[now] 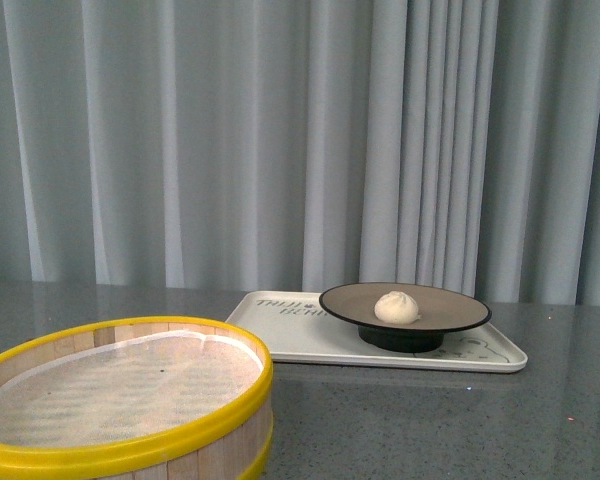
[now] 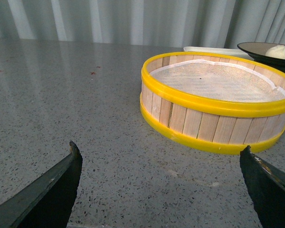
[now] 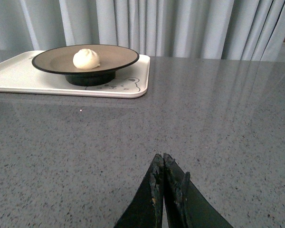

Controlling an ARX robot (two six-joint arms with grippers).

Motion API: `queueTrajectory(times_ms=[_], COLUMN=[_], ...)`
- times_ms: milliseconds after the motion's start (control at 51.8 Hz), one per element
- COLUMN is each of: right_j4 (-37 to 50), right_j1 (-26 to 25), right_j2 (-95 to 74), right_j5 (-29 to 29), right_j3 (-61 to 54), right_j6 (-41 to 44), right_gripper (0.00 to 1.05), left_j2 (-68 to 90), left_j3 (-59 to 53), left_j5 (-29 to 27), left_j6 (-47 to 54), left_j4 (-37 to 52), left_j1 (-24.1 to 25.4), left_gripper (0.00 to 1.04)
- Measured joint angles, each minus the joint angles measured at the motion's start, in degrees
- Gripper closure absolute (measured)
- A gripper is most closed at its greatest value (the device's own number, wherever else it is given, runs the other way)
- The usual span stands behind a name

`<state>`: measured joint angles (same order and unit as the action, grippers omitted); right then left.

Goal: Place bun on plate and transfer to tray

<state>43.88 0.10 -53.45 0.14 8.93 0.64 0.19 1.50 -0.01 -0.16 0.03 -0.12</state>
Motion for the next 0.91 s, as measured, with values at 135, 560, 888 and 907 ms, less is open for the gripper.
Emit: queueTrajectory(times_ms=[135,560,888,907], right_j4=[-1.8,-8.6,-20.5,-20.9], right_j1=[0.0,0.0,0.0,0.0], right_j2=[3.8,17.0,30.1,30.5], right_j5=[-0.1,-0.1,-0.1,-0.1], right_j3=[-2.0,-8.6,-8.6,-8.6], right_j6=[0.0,0.0,0.0,0.0], right_gripper=[1.03,1.03,1.03,1.03], left_j2=[0.0,0.0,0.0,0.0], left_j3=[0.0,0.0,0.0,0.0], left_j5=[0.0,0.0,0.0,0.0], left_j6=[0.0,0.0,0.0,0.0], left_j4=[0.0,0.0,0.0,0.0], left_j1=[0.0,0.0,0.0,0.0], left_gripper=[0.07,0.07,0.07,0.07])
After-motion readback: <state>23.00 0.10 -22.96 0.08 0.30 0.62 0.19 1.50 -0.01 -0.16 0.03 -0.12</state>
